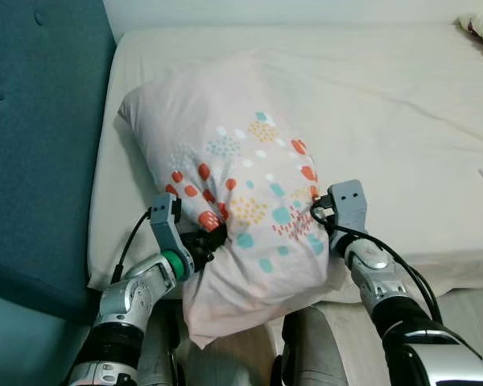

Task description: Clean up the room

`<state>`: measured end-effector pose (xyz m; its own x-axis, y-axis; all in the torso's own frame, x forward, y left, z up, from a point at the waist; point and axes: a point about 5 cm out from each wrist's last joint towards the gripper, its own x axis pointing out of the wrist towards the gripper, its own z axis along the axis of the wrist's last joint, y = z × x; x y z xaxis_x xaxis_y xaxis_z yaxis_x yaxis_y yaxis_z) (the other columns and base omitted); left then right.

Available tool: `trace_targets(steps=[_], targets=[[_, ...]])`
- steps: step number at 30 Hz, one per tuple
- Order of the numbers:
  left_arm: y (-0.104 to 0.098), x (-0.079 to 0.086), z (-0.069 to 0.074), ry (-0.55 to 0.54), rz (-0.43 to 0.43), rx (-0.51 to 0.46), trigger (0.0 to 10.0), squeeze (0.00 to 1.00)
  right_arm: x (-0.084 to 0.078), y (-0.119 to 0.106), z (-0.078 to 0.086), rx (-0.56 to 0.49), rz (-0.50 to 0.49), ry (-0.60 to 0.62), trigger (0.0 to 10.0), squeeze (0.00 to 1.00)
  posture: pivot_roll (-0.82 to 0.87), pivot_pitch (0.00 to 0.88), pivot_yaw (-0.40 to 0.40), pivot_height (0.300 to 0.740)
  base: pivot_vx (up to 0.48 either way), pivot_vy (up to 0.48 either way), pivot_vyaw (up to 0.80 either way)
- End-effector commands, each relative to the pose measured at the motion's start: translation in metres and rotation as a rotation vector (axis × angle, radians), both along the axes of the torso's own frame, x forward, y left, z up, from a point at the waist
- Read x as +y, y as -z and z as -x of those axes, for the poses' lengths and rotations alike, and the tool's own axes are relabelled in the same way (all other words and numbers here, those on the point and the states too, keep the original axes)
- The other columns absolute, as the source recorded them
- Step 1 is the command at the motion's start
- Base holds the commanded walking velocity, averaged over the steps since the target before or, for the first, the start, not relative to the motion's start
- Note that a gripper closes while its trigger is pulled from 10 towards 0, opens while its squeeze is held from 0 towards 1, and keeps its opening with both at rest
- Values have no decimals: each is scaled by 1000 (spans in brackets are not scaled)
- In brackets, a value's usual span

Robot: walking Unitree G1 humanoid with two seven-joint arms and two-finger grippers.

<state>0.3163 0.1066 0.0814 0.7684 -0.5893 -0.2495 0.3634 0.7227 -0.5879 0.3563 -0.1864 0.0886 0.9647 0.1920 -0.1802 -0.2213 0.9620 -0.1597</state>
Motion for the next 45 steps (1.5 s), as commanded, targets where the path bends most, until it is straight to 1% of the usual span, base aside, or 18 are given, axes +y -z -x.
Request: trace_targets(steps=[1,6,10,12,13,14,15,16,23,24,27,32,34,35,36,39,42,45], targets=[[7,-4,6,37,-49,57,0,0,9,12,5,46,-8,-29,10000,0,17,139,35,595,0,0,0],[-4,7,3,-3,-108,44,0,0,5,15,6,58,6,13,10000,0,23,140,38,595,0,0,0],[-38,14,-7,-48,-121,-76,0,0,3,13,1,77,-23,111,10000,0,32,138,41,595,0,0,0],[-65,16,-12,-56,-121,-173,0,0,5,7,-4,84,-174,173,10000,0,35,138,43,595,0,0,0],[-65,16,-12,-56,-121,-173,0,0,5,7,-4,84,-174,173,10000,0,35,138,43,595,0,0,0],[-76,17,-14,-56,-123,-216,0,0,7,2,-8,83,-262,189,10000,0,35,138,43,595,0,0,0],[-102,15,-16,-36,-106,-307,0,0,18,-13,-19,73,-503,173,10000,0,43,139,44,595,0,0,0],[-113,14,-16,-22,-94,-343,0,0,23,-22,-23,54,-573,148,10000,0,46,140,43,595,0,0,0],[-161,8,-17,11,-82,-515,0,0,51,-74,-46,-37,-807,2,10000,0,71,155,34,595,0,0,0],[-161,8,-17,11,-82,-515,0,0,51,-74,-46,-37,-807,2,10000,0,71,155,34,595,0,0,0],[-181,12,-26,-40,-182,-597,0,0,63,-113,-58,-105,-867,-35,10000,0,80,157,26,595,0,0,0],[-196,27,-34,-129,-293,-661,0,0,73,-140,-64,-145,-894,-66,10000,0,84,168,21,595,0,0,0],[-227,37,-36,-216,-402,-833,0,0,86,-157,-65,-171,-895,-117,10000,0,99,178,17,595,0,0,0],[-227,37,-36,-216,-402,-833,0,0,86,-157,-65,-171,-895,-117,10000,0,99,178,17,595,0,0,0],[-252,37,-33,-272,-497,-1010,0,0,94,-165,-65,-194,-865,-146,10000,0,104,185,14,595,0,0,0],[-257,35,-32,-283,-516,-1053,0,0,95,-167,-65,-203,-850,-152,10000,0,104,185,14,595,0,0,0],[-284,35,-24,-383,-584,-1231,0,0,102,-192,-65,-298,-812,-220,10000,0,95,193,13,595,0,0,0],[-295,36,-21,-447,-636,-1309,0,0,104,-208,-64,-352,-806,-260,10000,0,93,193,13,595,0,0,0]])
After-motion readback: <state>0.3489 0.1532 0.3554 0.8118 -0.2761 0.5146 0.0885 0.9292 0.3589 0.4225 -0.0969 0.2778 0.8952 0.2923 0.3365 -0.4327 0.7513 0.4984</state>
